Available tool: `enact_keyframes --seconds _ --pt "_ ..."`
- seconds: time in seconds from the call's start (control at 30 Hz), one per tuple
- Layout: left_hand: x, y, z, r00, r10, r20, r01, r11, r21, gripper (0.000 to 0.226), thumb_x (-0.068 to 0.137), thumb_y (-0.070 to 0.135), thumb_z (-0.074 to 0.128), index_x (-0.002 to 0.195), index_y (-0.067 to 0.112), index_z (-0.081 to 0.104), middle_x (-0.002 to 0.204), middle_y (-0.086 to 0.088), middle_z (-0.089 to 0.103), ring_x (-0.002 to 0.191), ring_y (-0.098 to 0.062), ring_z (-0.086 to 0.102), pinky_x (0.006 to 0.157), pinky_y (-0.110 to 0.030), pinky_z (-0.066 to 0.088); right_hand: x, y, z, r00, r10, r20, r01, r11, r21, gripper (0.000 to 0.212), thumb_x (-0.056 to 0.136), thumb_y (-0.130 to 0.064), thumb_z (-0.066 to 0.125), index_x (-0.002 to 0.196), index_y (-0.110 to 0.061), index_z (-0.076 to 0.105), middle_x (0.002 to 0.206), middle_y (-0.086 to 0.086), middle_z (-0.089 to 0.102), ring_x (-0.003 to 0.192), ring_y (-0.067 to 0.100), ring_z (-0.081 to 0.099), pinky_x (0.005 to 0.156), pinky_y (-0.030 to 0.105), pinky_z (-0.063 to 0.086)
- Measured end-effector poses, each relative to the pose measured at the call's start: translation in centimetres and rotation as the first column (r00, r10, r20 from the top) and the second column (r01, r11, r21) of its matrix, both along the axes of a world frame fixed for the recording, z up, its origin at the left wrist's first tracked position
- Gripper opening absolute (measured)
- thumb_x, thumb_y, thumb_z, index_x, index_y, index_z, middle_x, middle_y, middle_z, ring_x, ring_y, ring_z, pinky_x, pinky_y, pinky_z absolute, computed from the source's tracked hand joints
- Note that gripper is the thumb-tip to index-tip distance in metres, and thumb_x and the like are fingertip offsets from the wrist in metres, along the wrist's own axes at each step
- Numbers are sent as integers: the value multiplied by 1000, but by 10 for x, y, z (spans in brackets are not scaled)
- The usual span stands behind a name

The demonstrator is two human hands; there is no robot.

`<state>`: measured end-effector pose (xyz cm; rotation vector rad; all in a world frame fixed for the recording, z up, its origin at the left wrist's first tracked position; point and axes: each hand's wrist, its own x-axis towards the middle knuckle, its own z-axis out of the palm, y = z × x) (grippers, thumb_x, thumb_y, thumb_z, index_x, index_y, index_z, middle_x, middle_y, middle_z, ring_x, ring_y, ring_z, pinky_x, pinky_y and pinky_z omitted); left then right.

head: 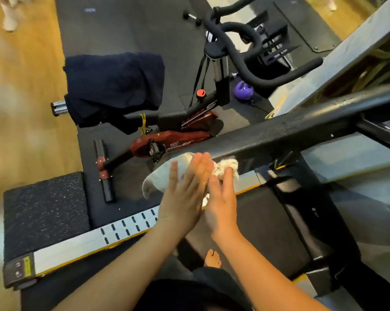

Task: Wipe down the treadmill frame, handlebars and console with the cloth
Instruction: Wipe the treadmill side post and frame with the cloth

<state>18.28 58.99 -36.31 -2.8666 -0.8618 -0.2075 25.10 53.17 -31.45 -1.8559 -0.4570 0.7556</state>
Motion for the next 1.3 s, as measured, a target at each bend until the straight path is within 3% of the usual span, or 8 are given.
enact_keyframes --seconds 0.3,0.4,0.47,0.57,0.77,0.93,1.17,1.3 --pt "55 -28 23 822 565 68 -556 823 -121 76 98 41 23 154 -3 -2 162 -26 -4 150 -42 -4 118 -63 8 54 -38 -11 888 352 295 -345 936 -76 41 102 -30 37 137 -8 35 142 10 29 125 21 35 95 17 29" --pt "68 -49 24 501 850 165 -654 496 -571 78 99 46 18 153 -2 -9 161 -25 -14 150 -38 -10 122 -54 2 52 -34 -5 961 270 61 -270 963 1 21 94 -34 41 111 -24 47 125 5 41 113 25 44 98 45 40" --pt "72 -44 39 30 999 -30 -262 -22 -965 79 99 33 43 155 1 -3 163 -22 -1 151 -32 12 120 -43 20 52 -25 4 978 154 -144 -139 984 110 11 86 -34 46 95 -27 47 115 8 49 105 26 50 96 48 43" --pt "74 -41 54 -136 982 -134 346 -80 -935 28 100 9 37 122 6 54 108 -12 64 85 -12 67 64 -20 51 59 -26 12 899 129 -418 -39 975 217 13 86 -13 48 99 -14 47 96 9 55 88 21 54 83 38 45" --pt "108 -84 59 266 933 242 -22 256 -966 55 97 6 44 147 22 30 143 -3 42 134 -22 41 109 -29 33 89 -44 15 910 146 -387 -69 976 208 56 82 8 41 127 -25 48 105 11 68 95 28 67 86 45 54" --pt "94 -91 19 543 837 71 -557 422 -715 68 85 6 50 148 12 25 160 -18 16 150 -39 -6 118 -58 -11 113 -40 6 767 111 -632 116 945 307 45 84 7 43 122 -15 50 111 7 57 96 16 59 81 26 52" --pt "99 -83 25 790 577 210 -475 791 -385 83 89 18 52 157 16 4 166 -7 -6 151 -34 -6 120 -58 -2 118 -38 23 468 115 -876 256 931 259 26 92 3 53 118 4 57 113 22 63 114 29 63 96 36 52" --pt "75 -35 43 893 437 112 -410 890 -200 96 85 22 57 157 18 -5 166 0 -8 151 -32 -10 118 -59 -2 130 -31 15 616 135 -776 142 950 278 33 89 1 60 122 -2 59 108 13 69 103 19 67 100 39 50"
